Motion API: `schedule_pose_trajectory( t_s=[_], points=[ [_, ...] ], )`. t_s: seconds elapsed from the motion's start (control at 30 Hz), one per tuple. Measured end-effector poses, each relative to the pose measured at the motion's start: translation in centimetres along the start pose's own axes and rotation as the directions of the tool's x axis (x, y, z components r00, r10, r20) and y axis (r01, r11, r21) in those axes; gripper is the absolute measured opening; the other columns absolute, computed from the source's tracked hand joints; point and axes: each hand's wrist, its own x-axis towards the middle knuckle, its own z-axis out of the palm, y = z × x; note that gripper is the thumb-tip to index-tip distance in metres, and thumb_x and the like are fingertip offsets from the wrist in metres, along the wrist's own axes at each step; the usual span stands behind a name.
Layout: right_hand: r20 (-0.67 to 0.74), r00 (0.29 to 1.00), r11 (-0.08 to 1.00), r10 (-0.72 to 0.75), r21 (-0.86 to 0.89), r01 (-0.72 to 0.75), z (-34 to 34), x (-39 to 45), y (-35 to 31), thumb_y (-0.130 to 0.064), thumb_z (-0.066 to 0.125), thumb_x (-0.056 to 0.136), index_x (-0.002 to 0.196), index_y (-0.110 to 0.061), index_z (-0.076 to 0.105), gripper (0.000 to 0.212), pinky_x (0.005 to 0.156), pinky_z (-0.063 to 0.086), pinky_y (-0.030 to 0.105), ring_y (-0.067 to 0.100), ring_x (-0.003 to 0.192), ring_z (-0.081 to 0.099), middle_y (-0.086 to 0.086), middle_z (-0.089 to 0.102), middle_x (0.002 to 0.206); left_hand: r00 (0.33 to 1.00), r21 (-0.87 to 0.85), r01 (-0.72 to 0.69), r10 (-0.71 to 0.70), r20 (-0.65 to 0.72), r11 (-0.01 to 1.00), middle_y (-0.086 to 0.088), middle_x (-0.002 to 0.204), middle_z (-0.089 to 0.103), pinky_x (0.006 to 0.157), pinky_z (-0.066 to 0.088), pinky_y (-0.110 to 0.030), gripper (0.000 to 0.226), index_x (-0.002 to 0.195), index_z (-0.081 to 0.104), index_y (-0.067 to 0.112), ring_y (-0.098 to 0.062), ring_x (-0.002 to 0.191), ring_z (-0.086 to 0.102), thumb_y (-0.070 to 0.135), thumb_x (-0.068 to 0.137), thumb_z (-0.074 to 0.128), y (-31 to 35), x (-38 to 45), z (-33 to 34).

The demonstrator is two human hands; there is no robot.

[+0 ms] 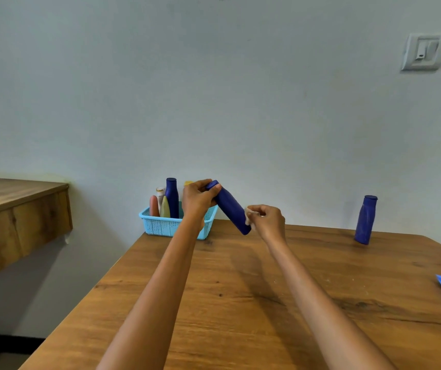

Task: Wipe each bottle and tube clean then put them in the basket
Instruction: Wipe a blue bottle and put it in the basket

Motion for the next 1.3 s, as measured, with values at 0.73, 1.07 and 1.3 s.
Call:
schedule_pose_trajectory(
  t_s=[0.73,1.07,1.3],
  points=[
    [0.147,0.928,0.799,0.341,0.475,-0.369,0.1,0.0,1.0,0.008,0.048,0.085,0.095,-0.01,0.067,0.028,0.065,0.052,0.029,0.017,0.08,0.062,0.007,0.067,0.097,0.996,-0.087,0.044,-0.037,0.08,0.995,-0.016,0.111,0.065,0.075,0.058,-0.027,0.041,0.123,0.056,-0.001,-0.024,0.096,0.066,0.008,0.084,0.066,0.6,0.3,-1.4],
    [0.455,0.819,0.175,0.35,0.827,-0.535,0.0,0.1,1.3,-0.003,0.045,0.087,0.106,-0.004,0.054,0.021,0.087,0.053,0.035,0.028,0.107,0.059,0.019,0.057,0.117,0.99,-0.337,0.138,-0.14,0.019,0.931,-0.016,0.11,0.062,0.067,0.059,-0.027,0.018,0.104,0.06,0.006,-0.025,0.096,0.065,0.004,0.086,0.063,0.3,0.0,-1.4],
    [0.506,0.759,0.096,0.41,0.803,-0.588,0.5,-0.4,1.6,-0.004,0.058,0.09,0.098,0.001,0.054,0.011,0.063,0.058,0.031,0.028,0.102,0.064,0.021,0.059,0.106,0.989,-0.144,-0.014,-0.007,-0.145,0.99,-0.014,0.115,0.064,0.082,0.057,-0.035,0.039,0.121,0.057,0.005,-0.022,0.1,0.065,0.01,0.084,0.067,-0.5,0.0,0.3]
  ],
)
